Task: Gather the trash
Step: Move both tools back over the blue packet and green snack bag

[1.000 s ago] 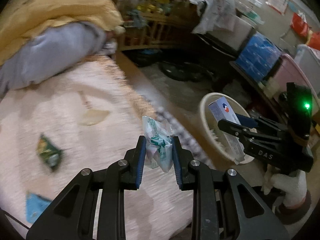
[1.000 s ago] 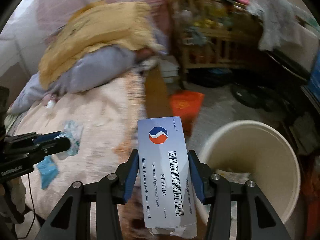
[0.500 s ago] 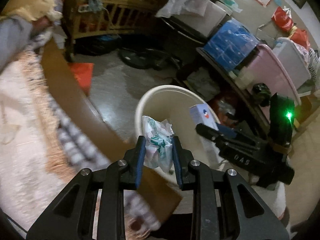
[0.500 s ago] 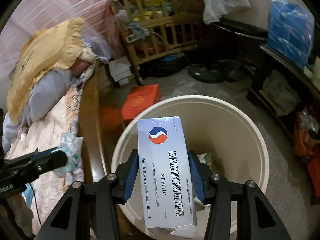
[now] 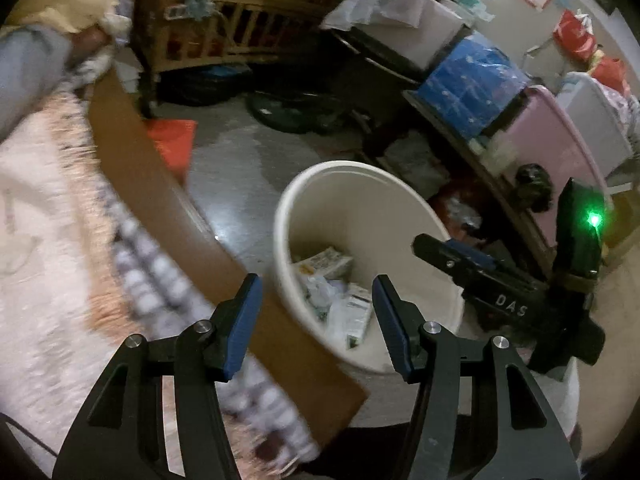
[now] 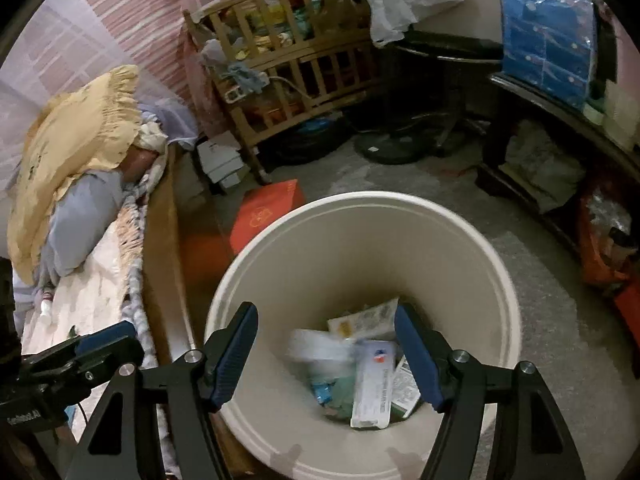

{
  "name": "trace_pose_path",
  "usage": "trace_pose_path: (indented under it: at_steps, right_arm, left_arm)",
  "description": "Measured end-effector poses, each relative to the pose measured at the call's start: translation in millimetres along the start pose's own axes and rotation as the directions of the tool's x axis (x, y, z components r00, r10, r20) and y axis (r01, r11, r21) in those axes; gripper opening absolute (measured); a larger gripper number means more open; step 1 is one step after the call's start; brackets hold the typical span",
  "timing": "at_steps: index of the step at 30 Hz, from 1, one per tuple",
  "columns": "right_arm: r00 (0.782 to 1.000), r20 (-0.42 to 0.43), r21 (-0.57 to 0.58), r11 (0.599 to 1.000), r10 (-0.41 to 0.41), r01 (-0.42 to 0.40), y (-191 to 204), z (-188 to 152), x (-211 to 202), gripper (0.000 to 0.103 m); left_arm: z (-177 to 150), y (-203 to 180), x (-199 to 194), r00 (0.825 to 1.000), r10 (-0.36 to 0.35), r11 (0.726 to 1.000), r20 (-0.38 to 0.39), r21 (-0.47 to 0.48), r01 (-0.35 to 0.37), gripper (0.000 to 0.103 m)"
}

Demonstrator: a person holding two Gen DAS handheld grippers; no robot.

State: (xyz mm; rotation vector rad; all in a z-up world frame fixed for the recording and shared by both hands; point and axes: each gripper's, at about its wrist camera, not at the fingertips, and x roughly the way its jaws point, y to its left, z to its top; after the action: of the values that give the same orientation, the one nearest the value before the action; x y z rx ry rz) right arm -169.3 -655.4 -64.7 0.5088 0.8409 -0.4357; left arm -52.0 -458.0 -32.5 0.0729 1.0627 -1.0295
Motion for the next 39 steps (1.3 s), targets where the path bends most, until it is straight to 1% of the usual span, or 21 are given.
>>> trace_pose_path:
  at_steps: [2,3,4,7,12,16,22,24,26,29,32,34,36,39]
  right_arm:
    - [1.000,-0.006,-0.016,1.000,0.012,-0.012,9.4,-2.6,1.2,0.068]
    - [1.000,-0.009,-0.023,1.000,0.020,-0.020,13.9,-3.9,1.8,0.068]
    - [0.999,-0.014,-0.031,0.999,0.034,-0.035,20.4,-5.7,2.2,0.068]
    - [0.998,-0.026,-0.062,0.996,0.061,-0.063,38.9,-11.4,4.0,0.068]
    - [0.992,-0.046,-0.125,0.985,0.115,-0.120,80.4,-20.5,5.3,0.068]
    - [0.986,-0.064,-0.176,0.970,0.156,-0.165,115.1,-29.3,5.7,0.069]
    - [0.967,-0.124,-0.243,0.938,0.224,-0.249,171.2,-45.5,14.9,0.070]
    - [0.955,-0.152,-0.267,0.919,0.256,-0.289,192.3,-52.4,18.7,0.070]
    - [0.938,-0.187,-0.297,0.894,0.290,-0.336,216.3,-59.9,24.0,0.070]
    - [0.919,-0.231,-0.333,0.862,0.319,-0.383,246.9,-68.3,31.4,0.071]
    - [0.908,-0.258,-0.363,0.838,0.329,-0.407,275.2,-74.7,37.2,0.071]
    - [0.899,-0.272,-0.370,0.825,0.343,-0.427,290.6,-77.7,39.6,0.071]
    - [0.892,-0.285,-0.379,0.814,0.350,-0.440,300.7,-79.2,40.9,0.071]
    - [0.882,-0.303,-0.407,0.788,0.361,-0.462,320.8,-84.8,42.1,0.073]
  left_arm:
    - [-5.7,7.9,-12.4,0.999,0.032,0.999,0.020,-0.011,-0.031,0.056]
    - [-8.3,11.6,-18.1,0.998,0.059,0.998,0.027,-0.016,-0.059,0.056]
    - [-11.1,15.6,-25.2,0.995,0.094,0.995,0.035,-0.021,-0.094,0.056]
    - [-22.7,29.1,-41.2,0.988,0.146,0.989,0.045,-0.034,-0.144,0.056]
    - [-42.9,49.8,-60.9,0.978,0.203,0.978,0.050,-0.055,-0.200,0.056]
    - [-65.9,74.2,-79.2,0.970,0.240,0.966,0.036,-0.105,-0.235,0.056]
    - [-104.9,114.8,-106.3,0.957,0.290,0.944,0.003,-0.168,-0.286,0.056]
    - [-116.0,124.7,-115.9,0.952,0.305,0.935,-0.007,-0.191,-0.301,0.056]
    - [-130.0,137.9,-131.0,0.948,0.318,0.924,-0.008,-0.223,-0.312,0.056]
    - [-148.5,155.9,-152.4,0.939,0.343,0.901,-0.007,-0.281,-0.331,0.056]
    - [-166.3,172.4,-163.0,0.927,0.375,0.876,-0.029,-0.316,-0.364,0.056]
    - [-175.6,187.1,-162.7,0.920,0.386,0.861,-0.066,-0.334,-0.385,0.056]
    - [-187.0,206.4,-166.9,0.909,0.404,0.838,-0.097,-0.359,-0.411,0.056]
    - [-197.5,230.3,-184.9,0.892,0.441,0.808,-0.101,-0.389,-0.443,0.056]
